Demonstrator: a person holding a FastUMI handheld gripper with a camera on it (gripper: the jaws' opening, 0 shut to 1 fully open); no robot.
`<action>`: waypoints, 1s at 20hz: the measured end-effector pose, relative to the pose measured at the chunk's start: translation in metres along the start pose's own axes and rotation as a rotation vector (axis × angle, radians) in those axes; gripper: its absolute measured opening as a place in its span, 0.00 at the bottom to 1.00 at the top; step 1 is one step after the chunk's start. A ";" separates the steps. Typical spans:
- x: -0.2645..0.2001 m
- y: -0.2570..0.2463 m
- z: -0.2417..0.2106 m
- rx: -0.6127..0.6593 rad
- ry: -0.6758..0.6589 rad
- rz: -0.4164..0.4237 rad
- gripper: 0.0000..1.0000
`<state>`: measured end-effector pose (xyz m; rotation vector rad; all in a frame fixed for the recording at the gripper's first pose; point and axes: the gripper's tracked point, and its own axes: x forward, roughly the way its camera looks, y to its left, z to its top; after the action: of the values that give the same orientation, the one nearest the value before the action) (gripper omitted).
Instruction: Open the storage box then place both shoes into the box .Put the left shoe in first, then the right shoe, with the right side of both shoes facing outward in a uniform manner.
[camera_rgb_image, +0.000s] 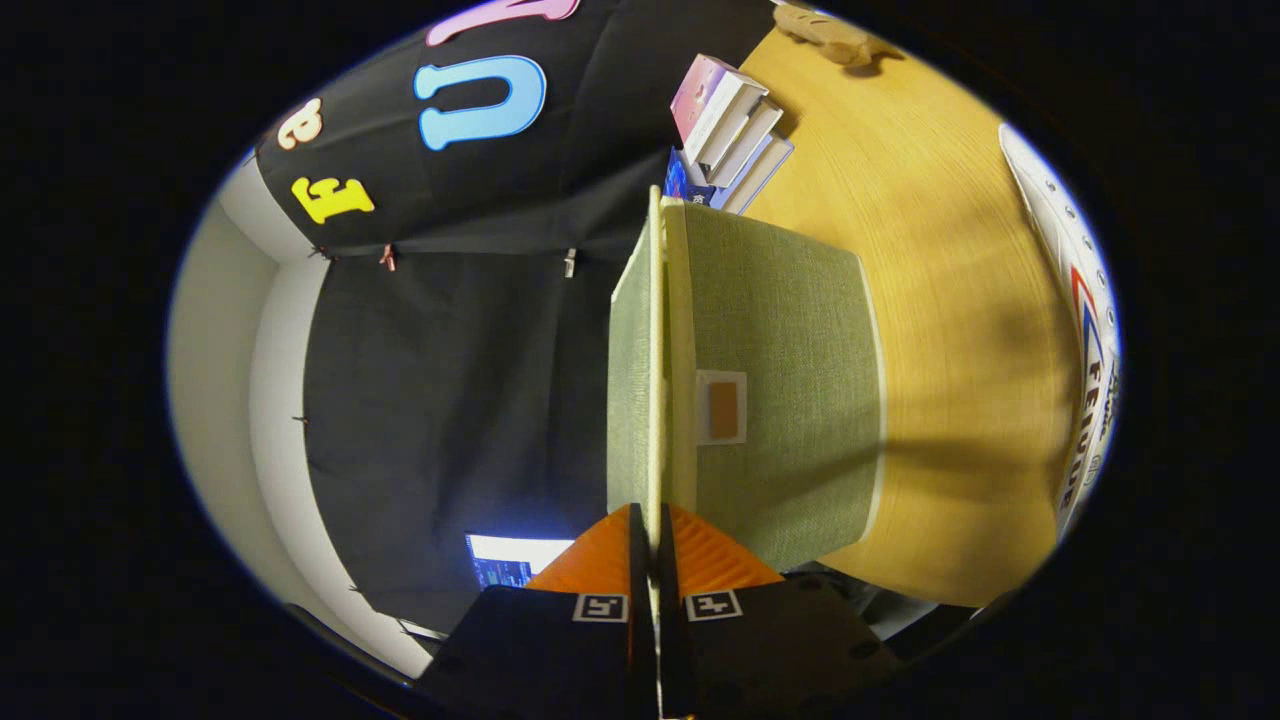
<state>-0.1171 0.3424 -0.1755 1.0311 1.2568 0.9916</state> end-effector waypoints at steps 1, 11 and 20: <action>-0.002 0.002 0.002 -0.002 0.001 -0.004 0.06; 0.002 0.086 0.012 -0.048 -0.042 -0.067 0.05; 0.082 0.196 -0.010 -0.244 -0.004 -0.099 0.08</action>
<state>-0.1251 0.4717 -0.0063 0.7741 1.1399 1.0365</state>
